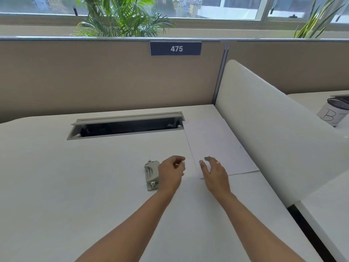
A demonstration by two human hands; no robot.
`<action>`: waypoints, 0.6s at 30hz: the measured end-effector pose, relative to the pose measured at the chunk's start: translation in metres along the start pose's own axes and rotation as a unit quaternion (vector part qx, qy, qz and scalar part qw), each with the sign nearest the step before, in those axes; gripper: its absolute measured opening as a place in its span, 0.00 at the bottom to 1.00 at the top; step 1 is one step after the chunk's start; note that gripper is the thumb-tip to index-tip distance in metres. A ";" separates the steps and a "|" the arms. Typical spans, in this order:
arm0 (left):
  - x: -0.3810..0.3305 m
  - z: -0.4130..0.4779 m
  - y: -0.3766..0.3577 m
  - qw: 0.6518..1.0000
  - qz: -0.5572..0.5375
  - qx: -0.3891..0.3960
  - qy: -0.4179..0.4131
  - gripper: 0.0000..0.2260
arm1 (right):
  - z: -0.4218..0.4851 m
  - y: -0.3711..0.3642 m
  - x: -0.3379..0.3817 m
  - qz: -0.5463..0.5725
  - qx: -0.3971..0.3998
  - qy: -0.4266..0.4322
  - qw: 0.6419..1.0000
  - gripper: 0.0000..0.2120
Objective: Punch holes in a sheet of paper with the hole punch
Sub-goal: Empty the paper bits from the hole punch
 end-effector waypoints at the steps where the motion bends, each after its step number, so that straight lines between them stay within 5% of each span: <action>1: -0.001 0.002 0.012 1.000 -0.008 -0.012 -0.013 0.08 | -0.010 -0.006 0.011 0.014 0.010 0.006 1.000 0.20; 12: 0.081 0.043 0.182 0.971 0.162 -0.161 -0.076 0.09 | -0.075 -0.079 0.085 0.071 0.048 -0.075 0.993 0.21; 18: 0.113 0.064 0.218 0.935 0.300 -0.134 -0.131 0.14 | -0.077 -0.093 0.096 0.098 -0.001 -0.111 0.989 0.13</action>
Point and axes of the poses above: each hand's wrist, its own z-axis towards the middle knuckle, its own y-axis out of the back of the hand, x = y × z, the point moved 6 cm from there along z, towards the middle knuckle, and after that the axes turned 13 degrees about -x, right-handed, at the moved point
